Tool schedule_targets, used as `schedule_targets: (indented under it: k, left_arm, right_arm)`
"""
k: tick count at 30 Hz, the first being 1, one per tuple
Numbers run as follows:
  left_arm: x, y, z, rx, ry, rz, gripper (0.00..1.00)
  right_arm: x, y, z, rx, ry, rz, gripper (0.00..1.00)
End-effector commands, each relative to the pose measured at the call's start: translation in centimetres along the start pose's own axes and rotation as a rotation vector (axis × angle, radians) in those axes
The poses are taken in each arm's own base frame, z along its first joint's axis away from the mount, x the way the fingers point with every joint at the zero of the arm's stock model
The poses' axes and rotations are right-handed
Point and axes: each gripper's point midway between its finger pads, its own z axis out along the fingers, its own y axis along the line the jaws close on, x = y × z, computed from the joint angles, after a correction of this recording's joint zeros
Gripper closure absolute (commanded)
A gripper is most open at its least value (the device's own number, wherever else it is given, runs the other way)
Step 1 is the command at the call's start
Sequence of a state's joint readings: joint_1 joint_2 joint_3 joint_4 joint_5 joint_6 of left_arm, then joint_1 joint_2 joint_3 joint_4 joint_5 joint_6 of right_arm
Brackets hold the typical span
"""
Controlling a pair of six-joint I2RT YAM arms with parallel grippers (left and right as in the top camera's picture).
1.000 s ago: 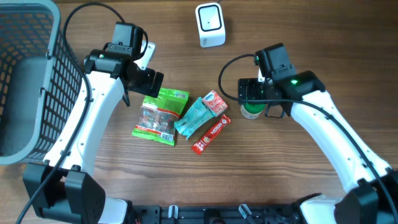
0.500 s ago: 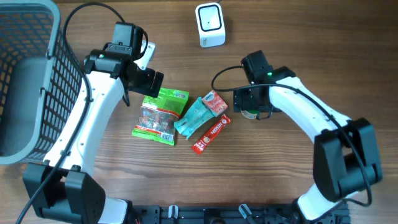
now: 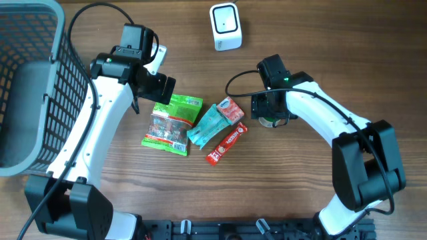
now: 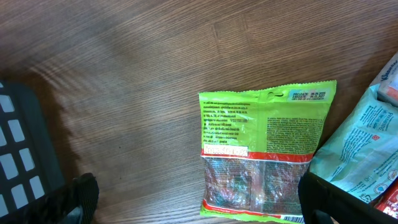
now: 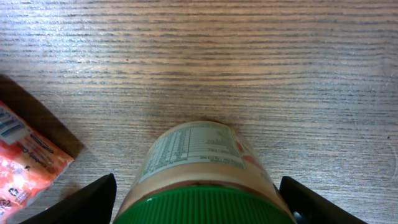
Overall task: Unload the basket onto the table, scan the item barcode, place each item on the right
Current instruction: 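Carry the jar with the right gripper to the white scanner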
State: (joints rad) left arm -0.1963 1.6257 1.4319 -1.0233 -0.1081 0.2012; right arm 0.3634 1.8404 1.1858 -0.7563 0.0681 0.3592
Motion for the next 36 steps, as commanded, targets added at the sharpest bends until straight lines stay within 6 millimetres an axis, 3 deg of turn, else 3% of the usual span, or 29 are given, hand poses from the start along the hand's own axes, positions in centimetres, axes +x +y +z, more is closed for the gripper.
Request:
schedule_targets:
  k: [1, 9, 11, 23, 27, 36]
  left_arm:
    - [-0.4, 0.2, -0.4, -0.011, -0.016, 0.011, 0.00]
    - [-0.4, 0.2, -0.4, -0.011, -0.016, 0.011, 0.00]
    - [-0.4, 0.2, -0.4, -0.011, -0.016, 0.011, 0.00]
    - [-0.4, 0.2, -0.4, -0.011, -0.016, 0.011, 0.00]
    - [-0.4, 0.2, -0.4, -0.011, -0.016, 0.011, 0.00]
    - [-0.4, 0.2, -0.4, -0.011, -0.016, 0.011, 0.00]
  right_arm:
    - [0.0, 0.0, 0.5, -0.002, 0.006, 0.010, 0.17]
    - [0.5, -0.2, 0.6, 0.007, 0.028, 0.010, 0.21]
    - [0.7, -0.3, 0.6, 0.008, 0.032, 0.010, 0.28]
    - [1.1, -0.1, 0.7, -0.005, 0.051, 0.008, 0.27]
    - [1.2, -0.1, 0.7, -0.007, 0.052, 0.010, 0.36]
    - [1.2, 0.7, 0.7, -0.052, 0.059, -0.062, 0.34]
